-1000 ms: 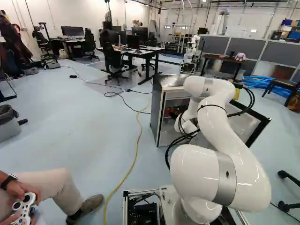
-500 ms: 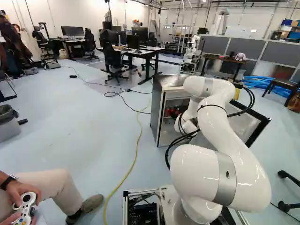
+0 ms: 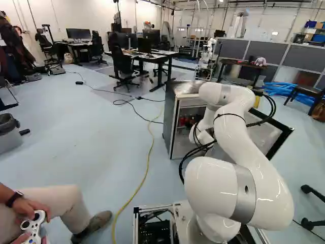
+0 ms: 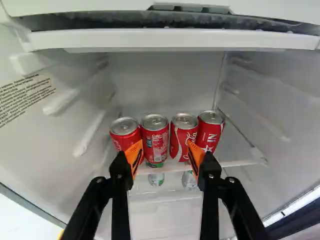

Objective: Grab a drink from the fridge

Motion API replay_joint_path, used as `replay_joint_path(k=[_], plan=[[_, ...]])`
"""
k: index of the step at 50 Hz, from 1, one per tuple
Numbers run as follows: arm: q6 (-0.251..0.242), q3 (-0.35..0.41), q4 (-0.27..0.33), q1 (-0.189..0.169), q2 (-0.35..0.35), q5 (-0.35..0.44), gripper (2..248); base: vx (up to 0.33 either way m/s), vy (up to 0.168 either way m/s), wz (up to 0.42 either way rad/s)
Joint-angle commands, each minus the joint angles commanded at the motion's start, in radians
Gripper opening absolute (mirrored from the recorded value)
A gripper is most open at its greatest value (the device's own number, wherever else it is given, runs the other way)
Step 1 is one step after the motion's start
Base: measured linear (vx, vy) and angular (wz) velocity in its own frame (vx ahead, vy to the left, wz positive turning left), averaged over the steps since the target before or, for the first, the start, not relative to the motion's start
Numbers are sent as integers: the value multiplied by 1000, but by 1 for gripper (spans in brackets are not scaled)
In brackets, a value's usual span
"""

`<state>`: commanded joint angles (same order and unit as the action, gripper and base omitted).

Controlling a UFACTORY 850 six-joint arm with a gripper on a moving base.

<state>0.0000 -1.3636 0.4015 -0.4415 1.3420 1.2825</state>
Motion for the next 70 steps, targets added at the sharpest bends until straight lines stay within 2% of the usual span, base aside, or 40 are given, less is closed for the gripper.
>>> replay_joint_path(k=[3,4,33,70], plan=[[0,0,0,0,0,0,144,0,0,0],[0,0,0,0,0,0,137,0,0,0],[0,-2,0,12,1,0,139,0,0,0],[0,-65,0,23,35,0,139,0,0,0]])
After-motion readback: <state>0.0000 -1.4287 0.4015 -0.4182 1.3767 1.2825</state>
